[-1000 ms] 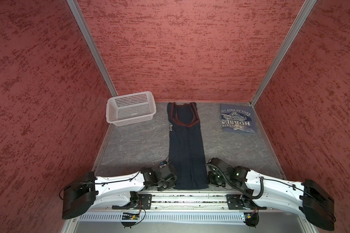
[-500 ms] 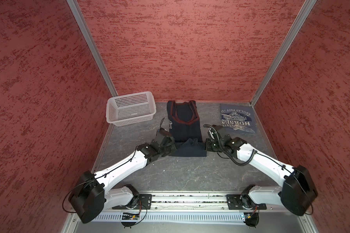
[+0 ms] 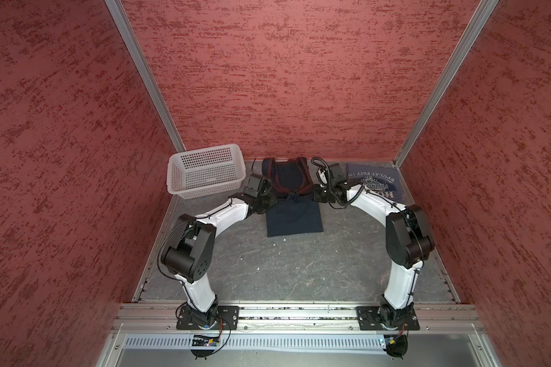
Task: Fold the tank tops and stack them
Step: 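Fold the lifted hem end away from the robot over the strap end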
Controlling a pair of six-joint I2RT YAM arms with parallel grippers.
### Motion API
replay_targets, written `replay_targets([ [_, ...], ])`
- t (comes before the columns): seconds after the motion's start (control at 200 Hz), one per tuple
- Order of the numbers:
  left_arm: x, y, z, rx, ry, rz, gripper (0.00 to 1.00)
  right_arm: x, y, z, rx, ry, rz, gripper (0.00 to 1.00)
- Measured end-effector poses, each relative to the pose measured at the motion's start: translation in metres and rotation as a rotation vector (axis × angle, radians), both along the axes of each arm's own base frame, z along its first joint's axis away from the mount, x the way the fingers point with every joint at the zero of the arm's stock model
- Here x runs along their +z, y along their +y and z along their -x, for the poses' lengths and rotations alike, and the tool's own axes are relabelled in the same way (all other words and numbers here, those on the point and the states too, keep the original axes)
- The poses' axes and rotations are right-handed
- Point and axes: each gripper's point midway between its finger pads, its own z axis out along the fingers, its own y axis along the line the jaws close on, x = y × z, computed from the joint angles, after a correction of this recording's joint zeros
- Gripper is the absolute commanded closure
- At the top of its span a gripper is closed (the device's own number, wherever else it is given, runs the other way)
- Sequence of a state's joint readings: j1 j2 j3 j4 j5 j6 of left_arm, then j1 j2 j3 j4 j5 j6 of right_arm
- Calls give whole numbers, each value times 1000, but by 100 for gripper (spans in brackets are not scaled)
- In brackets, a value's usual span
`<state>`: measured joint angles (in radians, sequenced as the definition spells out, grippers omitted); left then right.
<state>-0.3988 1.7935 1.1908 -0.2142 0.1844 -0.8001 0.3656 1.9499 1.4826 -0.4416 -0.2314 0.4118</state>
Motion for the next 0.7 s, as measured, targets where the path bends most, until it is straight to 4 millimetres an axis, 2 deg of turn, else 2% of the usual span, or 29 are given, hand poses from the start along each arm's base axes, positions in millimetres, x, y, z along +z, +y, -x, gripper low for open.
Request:
replay_targets([
  [0.09, -10, 3, -13, 9, 11, 3, 92, -4, 0, -14, -1, 0, -7, 98],
  [0.165, -18, 5, -21, 17, 20, 6, 85, -8, 0, -28, -1, -1, -10, 94],
  [0.205, -21, 6, -26, 24, 24, 9, 77, -11, 1, -35, -2, -3, -10, 82],
  [0.215, -22, 7, -28, 22, 21, 8, 74, -12, 1, -36, -3, -2, -10, 76],
  [0.265, -26, 8, -35, 31, 28, 12, 63, -17, 0, -44, -9, 3, -6, 58],
  [0.326, -30, 10, -43, 29, 31, 10, 51, -23, -2, -52, -15, 2, 10, 46],
  [0.411, -31, 15, -50, 36, 42, 6, 38, -29, -10, -59, -34, 10, 50, 42],
  [0.476, -27, 21, -51, 36, 40, -10, 32, -30, -17, -58, -47, 13, 80, 42],
  [0.566, -15, 30, -46, 31, 22, -47, 31, -25, -22, -52, -54, 3, 107, 42],
  [0.701, 12, 40, -30, 20, -30, -78, 35, -15, -25, -23, -30, 1, 136, 43],
])
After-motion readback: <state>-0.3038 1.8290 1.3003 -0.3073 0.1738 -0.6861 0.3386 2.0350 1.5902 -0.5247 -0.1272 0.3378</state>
